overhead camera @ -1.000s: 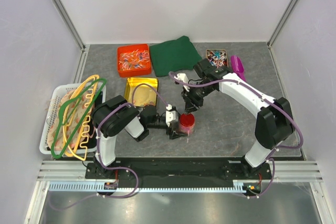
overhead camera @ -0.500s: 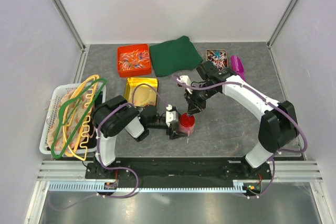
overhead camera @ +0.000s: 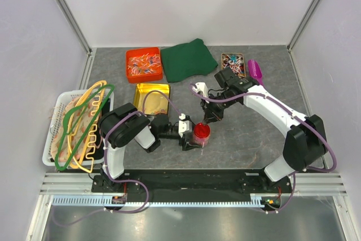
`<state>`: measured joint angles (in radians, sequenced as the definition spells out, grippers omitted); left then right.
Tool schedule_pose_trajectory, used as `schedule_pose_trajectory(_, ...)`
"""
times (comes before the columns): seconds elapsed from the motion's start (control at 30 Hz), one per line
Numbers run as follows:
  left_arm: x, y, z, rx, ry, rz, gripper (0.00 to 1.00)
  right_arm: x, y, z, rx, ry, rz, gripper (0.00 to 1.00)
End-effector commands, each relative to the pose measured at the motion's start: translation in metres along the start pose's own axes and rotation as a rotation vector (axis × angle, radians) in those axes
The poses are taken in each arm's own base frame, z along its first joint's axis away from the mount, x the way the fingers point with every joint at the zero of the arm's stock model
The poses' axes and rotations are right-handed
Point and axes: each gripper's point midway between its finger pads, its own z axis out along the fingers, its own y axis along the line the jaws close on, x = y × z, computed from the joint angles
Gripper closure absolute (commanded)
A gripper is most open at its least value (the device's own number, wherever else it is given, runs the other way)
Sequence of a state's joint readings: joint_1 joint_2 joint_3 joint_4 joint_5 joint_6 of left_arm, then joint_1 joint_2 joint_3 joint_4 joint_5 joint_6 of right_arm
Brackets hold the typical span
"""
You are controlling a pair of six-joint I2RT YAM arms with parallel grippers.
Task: Pack the candies
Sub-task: Screw the bottle lid onto the packing bottle.
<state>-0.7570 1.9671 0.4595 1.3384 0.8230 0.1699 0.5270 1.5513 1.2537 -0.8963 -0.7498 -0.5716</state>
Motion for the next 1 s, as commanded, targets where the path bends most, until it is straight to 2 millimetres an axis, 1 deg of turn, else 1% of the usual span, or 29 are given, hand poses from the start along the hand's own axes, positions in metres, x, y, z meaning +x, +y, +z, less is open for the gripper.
schedule_pose_trajectory(0.0, -0.006, 0.025, -0.001, -0.092, -0.011, 0.053, 0.47, 0.03, 0.024, 0.002, -0.072, 0.088, 0.085, 0.85)
schedule_pose_trajectory(0.2, -0.005, 0.027, -0.001, -0.103, -0.008, 0.061, 0.47, 0.04, 0.026, 0.006, -0.09, 0.112, 0.109, 0.86)
schedule_pose_trajectory(0.33, -0.006, 0.034, -0.001, -0.14, -0.007, 0.069, 0.48, 0.046, 0.029, 0.003, -0.097, 0.128, 0.123, 0.86)
schedule_pose_trajectory(0.53, -0.005, 0.038, -0.002, -0.158, -0.001, 0.072, 0.48, 0.057, 0.035, -0.003, -0.103, 0.149, 0.141, 0.86)
schedule_pose_trajectory(0.6, -0.005, 0.039, -0.002, -0.165, 0.001, 0.072, 0.48, 0.059, 0.039, -0.005, -0.111, 0.157, 0.146, 0.84)
schedule_pose_trajectory(0.97, -0.005, 0.042, -0.002, -0.179, 0.004, 0.077, 0.48, 0.06, 0.055, -0.011, -0.179, 0.158, 0.134, 0.84)
